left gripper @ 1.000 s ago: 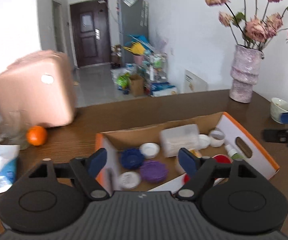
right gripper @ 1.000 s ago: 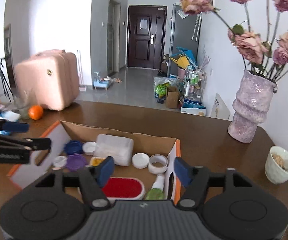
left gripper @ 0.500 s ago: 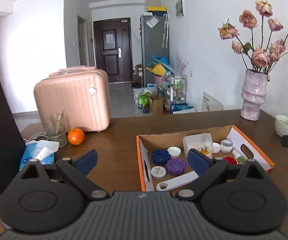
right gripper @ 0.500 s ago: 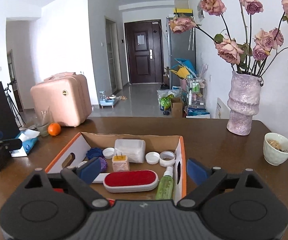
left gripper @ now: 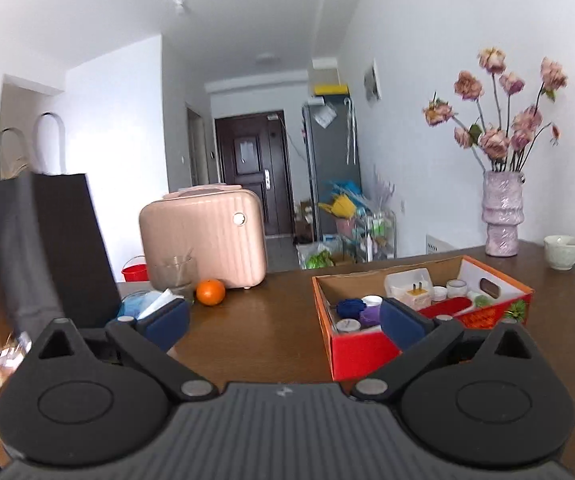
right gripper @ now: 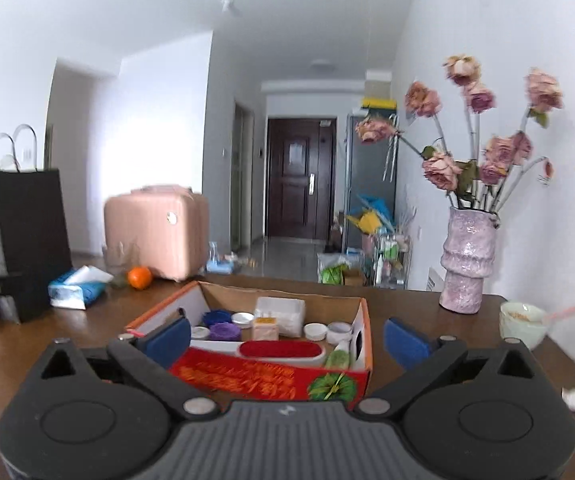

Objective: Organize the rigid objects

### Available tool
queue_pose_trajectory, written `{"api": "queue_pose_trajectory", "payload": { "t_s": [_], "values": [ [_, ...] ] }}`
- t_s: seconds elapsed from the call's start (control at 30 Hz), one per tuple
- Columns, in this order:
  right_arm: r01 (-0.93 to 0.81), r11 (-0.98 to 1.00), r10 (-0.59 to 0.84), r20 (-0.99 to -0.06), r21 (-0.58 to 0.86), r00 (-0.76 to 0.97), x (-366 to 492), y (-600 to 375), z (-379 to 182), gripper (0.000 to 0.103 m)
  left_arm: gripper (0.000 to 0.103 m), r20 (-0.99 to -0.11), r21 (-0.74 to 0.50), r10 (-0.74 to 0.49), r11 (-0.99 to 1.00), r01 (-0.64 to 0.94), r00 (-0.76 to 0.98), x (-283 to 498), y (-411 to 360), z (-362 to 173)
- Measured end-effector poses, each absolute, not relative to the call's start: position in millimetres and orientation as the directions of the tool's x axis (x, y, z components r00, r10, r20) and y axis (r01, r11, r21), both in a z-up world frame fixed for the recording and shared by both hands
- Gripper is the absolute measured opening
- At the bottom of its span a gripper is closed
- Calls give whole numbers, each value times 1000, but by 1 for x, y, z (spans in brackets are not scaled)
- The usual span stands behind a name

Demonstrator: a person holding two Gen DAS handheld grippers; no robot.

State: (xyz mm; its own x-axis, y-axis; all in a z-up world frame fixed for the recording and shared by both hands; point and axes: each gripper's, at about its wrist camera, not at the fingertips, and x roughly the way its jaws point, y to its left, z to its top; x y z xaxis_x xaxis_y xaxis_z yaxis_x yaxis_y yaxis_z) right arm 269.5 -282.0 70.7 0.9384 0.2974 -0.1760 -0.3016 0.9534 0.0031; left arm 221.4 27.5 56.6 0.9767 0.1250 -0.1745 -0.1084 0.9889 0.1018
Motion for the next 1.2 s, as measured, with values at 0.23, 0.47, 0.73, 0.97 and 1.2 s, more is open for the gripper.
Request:
{"api": "queue_pose_trajectory", "payload": {
  "t_s": [0.23, 0.47, 0.73, 0.97, 1.2],
  "values": [
    [-245, 969, 240, -173, -12, 955, 183, -278, 23, 103, 103, -142, 100, 133, 988, -119, 981, 145, 22, 31],
    [-231, 972, 235, -162, 42, 958, 75, -261, 12, 103, 103, -192, 53, 45, 998, -36, 980, 52, 21, 14],
    [-317, 948, 310, -167, -22, 936, -2, -229, -10, 103, 103, -143, 129, 49, 991, -30, 988, 3, 3, 4],
    [-290, 957, 283, -138, -33, 949, -14, -224, -7, 103, 103, -173, 50, 50, 998, -42, 984, 0, 9, -1],
    [-284, 959, 282, -171, 14, 944, -1, -233, -6, 103, 103, -171, 51, 33, 998, -25, 985, 1, 7, -2]
  ]
}}
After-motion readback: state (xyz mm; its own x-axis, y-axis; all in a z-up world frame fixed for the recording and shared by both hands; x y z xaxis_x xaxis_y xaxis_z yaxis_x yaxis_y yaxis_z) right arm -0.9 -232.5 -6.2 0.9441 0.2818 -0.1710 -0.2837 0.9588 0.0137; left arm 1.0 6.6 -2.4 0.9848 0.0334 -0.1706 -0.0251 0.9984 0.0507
